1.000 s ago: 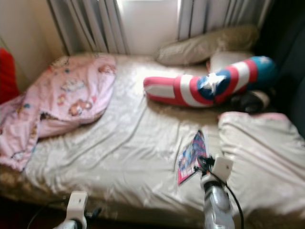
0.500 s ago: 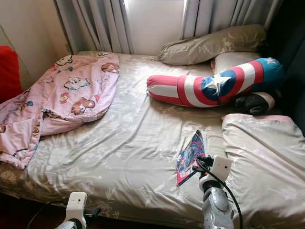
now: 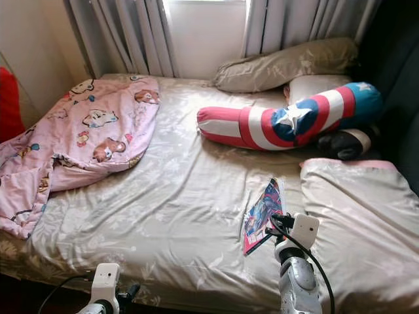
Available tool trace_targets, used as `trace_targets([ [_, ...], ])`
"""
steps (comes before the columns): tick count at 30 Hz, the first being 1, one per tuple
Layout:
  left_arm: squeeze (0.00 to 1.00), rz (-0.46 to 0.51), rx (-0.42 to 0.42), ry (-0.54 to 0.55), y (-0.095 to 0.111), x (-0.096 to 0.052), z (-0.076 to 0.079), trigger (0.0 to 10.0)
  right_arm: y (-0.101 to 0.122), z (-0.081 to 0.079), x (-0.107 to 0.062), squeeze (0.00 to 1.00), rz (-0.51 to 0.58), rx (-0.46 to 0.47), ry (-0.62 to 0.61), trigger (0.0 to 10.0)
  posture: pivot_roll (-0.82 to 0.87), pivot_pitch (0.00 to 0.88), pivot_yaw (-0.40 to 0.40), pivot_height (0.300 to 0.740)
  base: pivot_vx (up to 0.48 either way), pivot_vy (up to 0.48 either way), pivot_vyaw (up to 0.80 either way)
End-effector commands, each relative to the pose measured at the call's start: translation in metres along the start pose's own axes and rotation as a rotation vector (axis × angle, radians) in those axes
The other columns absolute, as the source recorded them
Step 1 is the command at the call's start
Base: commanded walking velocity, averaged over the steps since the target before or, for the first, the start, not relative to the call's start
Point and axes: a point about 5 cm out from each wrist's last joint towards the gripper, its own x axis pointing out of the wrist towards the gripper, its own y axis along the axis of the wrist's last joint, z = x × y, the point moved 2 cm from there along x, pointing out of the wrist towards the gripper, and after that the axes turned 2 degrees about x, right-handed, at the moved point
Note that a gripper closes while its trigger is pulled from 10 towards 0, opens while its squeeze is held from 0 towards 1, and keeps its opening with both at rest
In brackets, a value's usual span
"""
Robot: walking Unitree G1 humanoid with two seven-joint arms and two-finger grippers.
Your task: Clean up the room
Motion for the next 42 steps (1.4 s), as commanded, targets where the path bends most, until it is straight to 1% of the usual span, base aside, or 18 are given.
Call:
trace_targets([
  [1,0.0,0.0,-0.012,0.007,0.0,0.0,-0.001,10.0,0.012,-0.007,0.004,0.0,0.051,-0.008,0.025,10.0,0.02,0.0,-0.022,0.74,0.307,0.0,0.0],
  [5,0.0,0.0,-0.012,0.006,0.0,0.0,-0.001,10.0,0.012,-0.007,0.004,0.0,0.051,-0.009,0.026,10.0,0.02,0.0,-0.022,0.74,0.307,0.0,0.0],
  [14,0.0,0.003,-0.009,0.002,0.0,0.0,0.001,10.0,0.012,-0.008,0.004,0.0,0.052,-0.001,0.032,10.0,0.02,0.0,-0.024,0.74,0.0,0.0,0.0],
  [19,0.0,0.052,-0.009,-0.004,0.01,0.002,0.002,10.0,0.009,-0.01,0.003,0.0,0.048,0.002,0.038,10.0,0.02,0.002,-0.021,0.74,0.0,0.0,0.0],
  [20,0.0,0.073,-0.015,-0.004,0.015,0.003,0.002,10.0,0.009,-0.01,0.003,0.0,0.047,0.003,0.039,10.0,0.02,0.003,-0.021,0.74,0.0,0.0,0.0],
  [21,0.0,0.123,-0.021,-0.003,0.026,0.004,0.002,10.0,0.008,-0.01,0.003,0.0,0.044,0.008,0.044,10.0,0.02,0.004,-0.02,0.74,0.0,0.0,0.0],
  [22,0.0,0.139,-0.021,-0.002,0.029,0.005,0.002,10.0,0.008,-0.01,0.003,0.0,0.043,0.01,0.048,10.0,0.02,0.004,-0.02,0.74,0.0,0.0,0.0],
  [23,0.0,0.188,-0.027,0.001,0.04,0.006,0.002,10.0,0.005,-0.012,0.002,0.0,0.029,0.015,0.059,10.0,0.02,0.006,-0.018,0.74,0.0,0.0,0.0],
  [25,0.0,0.198,-0.029,0.002,0.042,0.006,0.002,10.0,0.004,-0.012,0.002,0.0,0.025,0.016,0.062,10.0,0.02,0.006,-0.018,0.74,0.0,0.0,0.0],
  [26,0.0,0.273,-0.034,0.011,0.058,0.006,0.0,10.0,0.002,-0.016,0.001,0.0,0.022,0.019,0.086,10.0,0.02,0.01,-0.015,0.74,0.0,0.0,0.0],
  [28,0.0,0.314,-0.038,0.017,0.067,0.006,-0.001,10.0,0.001,-0.019,0.001,0.0,0.024,0.022,0.098,10.0,0.02,0.01,-0.015,0.74,0.0,0.0,0.0],
  [29,0.0,0.359,-0.041,0.029,0.075,0.005,-0.002,10.0,0.002,-0.022,0.001,0.0,0.028,0.032,0.116,10.0,0.02,0.011,-0.012,0.74,0.0,0.0,0.0],
  [30,0.0,0.438,-0.047,0.039,0.089,0.002,-0.003,10.0,0.004,-0.03,0.001,0.0,0.035,0.052,0.158,10.0,0.02,0.013,-0.011,0.74,0.0,0.0,0.0],
  [33,0.0,0.511,-0.041,0.024,0.102,-0.001,0.001,10.0,0.003,-0.035,0.001,0.0,0.032,0.055,0.185,10.0,0.02,0.011,-0.009,0.74,0.0,0.0,0.0],
  [34,0.0,0.544,-0.042,0.011,0.106,-0.003,0.004,10.0,0.0,-0.036,0.001,0.0,0.012,0.064,0.186,10.0,0.03,0.013,-0.008,0.74,0.0,0.0,0.0],
  [38,0.0,0.564,-0.053,-0.024,0.108,-0.003,0.014,10.0,-0.003,-0.035,0.002,0.0,-0.004,0.066,0.18,10.0,0.04,0.01,-0.008,0.74,0.0,0.0,0.0],
  [42,0.0,0.577,-0.054,-0.031,0.11,-0.004,0.017,10.0,-0.003,-0.035,0.002,0.0,-0.009,0.064,0.178,10.0,0.03,0.007,-0.006,0.74,0.0,0.0,0.0],
])
